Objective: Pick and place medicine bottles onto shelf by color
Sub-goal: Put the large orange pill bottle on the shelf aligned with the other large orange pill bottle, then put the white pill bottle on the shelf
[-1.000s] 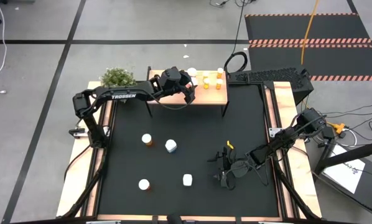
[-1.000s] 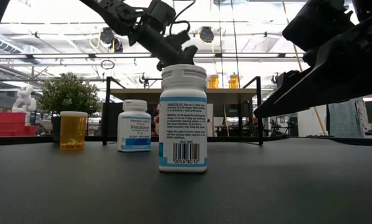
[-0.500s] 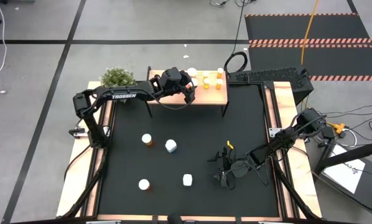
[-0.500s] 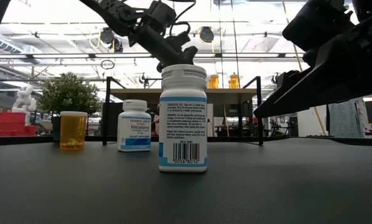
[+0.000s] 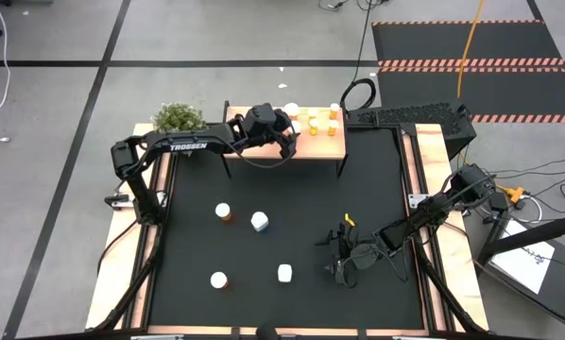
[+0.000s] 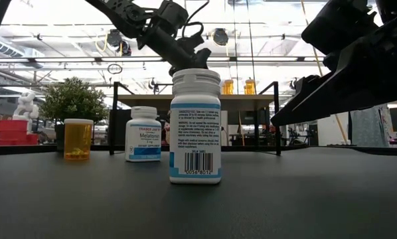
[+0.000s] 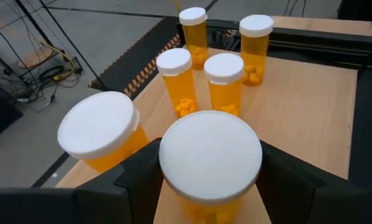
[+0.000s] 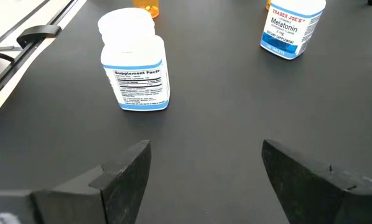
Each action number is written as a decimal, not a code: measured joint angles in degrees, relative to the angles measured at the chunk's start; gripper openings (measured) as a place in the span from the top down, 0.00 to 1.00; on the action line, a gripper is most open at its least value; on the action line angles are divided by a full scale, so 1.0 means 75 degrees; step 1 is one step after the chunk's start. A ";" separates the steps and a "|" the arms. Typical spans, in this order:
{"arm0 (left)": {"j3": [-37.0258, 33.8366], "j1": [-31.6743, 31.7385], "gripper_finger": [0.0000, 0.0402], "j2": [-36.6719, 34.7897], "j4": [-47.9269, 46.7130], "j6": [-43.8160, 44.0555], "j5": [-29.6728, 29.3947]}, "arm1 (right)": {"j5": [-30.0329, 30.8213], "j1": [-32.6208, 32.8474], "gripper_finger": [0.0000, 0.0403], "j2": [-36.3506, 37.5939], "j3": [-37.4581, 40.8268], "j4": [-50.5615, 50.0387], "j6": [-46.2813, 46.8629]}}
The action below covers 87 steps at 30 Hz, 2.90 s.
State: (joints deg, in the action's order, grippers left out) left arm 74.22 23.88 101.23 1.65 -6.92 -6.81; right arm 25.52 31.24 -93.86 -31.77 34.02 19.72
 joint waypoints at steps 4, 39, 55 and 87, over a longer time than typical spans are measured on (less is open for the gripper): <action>0.0000 -0.0002 0.38 0.0000 -0.0042 -0.0004 -0.0002 | -0.0003 0.0000 0.26 0.0000 0.0000 0.0000 0.0000; -0.0018 -0.3226 0.28 -0.2631 -0.4062 0.0604 -0.1831 | -0.0031 0.0251 0.26 0.0036 0.0000 0.0343 0.0259; -0.3120 -0.5091 0.28 -0.2605 -0.2733 0.3101 -0.3543 | -0.0022 0.0101 0.26 0.2544 0.0000 -0.0773 -0.0670; -0.4167 -0.5813 0.16 -0.1229 -0.0611 0.4973 -0.3636 | -0.0011 -0.0055 0.26 0.3314 0.0000 -0.1439 -0.1553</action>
State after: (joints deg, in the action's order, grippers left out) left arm 42.96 -19.72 92.01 -2.93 30.38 -34.08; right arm 25.43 30.83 -69.01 -31.77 23.23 8.07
